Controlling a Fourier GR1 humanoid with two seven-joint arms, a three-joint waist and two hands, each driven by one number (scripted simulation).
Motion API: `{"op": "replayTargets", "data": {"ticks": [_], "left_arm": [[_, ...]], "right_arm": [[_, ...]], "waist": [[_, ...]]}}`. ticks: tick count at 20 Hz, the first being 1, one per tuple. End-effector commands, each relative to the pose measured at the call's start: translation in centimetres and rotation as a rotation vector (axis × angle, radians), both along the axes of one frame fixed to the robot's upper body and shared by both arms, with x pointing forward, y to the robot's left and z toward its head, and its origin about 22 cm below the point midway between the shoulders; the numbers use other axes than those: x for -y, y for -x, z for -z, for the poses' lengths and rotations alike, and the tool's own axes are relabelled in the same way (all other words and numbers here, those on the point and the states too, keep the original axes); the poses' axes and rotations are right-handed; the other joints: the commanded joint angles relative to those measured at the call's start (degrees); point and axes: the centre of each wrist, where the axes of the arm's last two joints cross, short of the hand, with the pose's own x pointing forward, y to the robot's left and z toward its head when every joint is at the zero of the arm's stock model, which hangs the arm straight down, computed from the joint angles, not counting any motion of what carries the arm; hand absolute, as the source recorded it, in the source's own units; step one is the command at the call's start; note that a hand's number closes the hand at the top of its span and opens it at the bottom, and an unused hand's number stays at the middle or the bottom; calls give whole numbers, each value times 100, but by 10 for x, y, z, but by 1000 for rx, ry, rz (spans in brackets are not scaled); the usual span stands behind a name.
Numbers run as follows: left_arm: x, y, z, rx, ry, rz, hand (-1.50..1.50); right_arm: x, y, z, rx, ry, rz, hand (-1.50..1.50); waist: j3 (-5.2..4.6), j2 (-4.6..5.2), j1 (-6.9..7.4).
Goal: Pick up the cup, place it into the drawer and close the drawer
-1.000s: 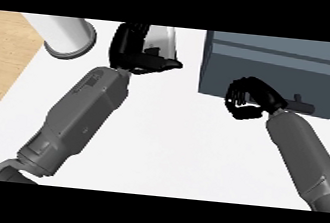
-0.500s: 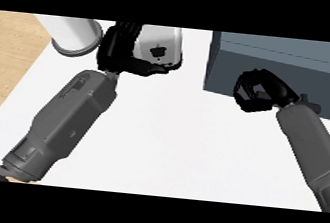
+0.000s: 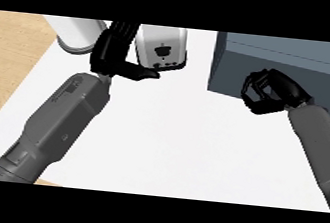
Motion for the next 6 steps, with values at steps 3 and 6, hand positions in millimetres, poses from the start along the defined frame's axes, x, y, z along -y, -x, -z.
{"op": "replayTargets", "data": {"ticks": [3,6], "left_arm": [[-4,3,3,7,3,15,-150],[-4,5,6,-4,10,28,-150]], "right_arm": [[30,-31,-92,212,38,198,150],[31,-29,-91,197,35,189,150]], "waist": [[-55,123,260],[-53,108,294]]}}
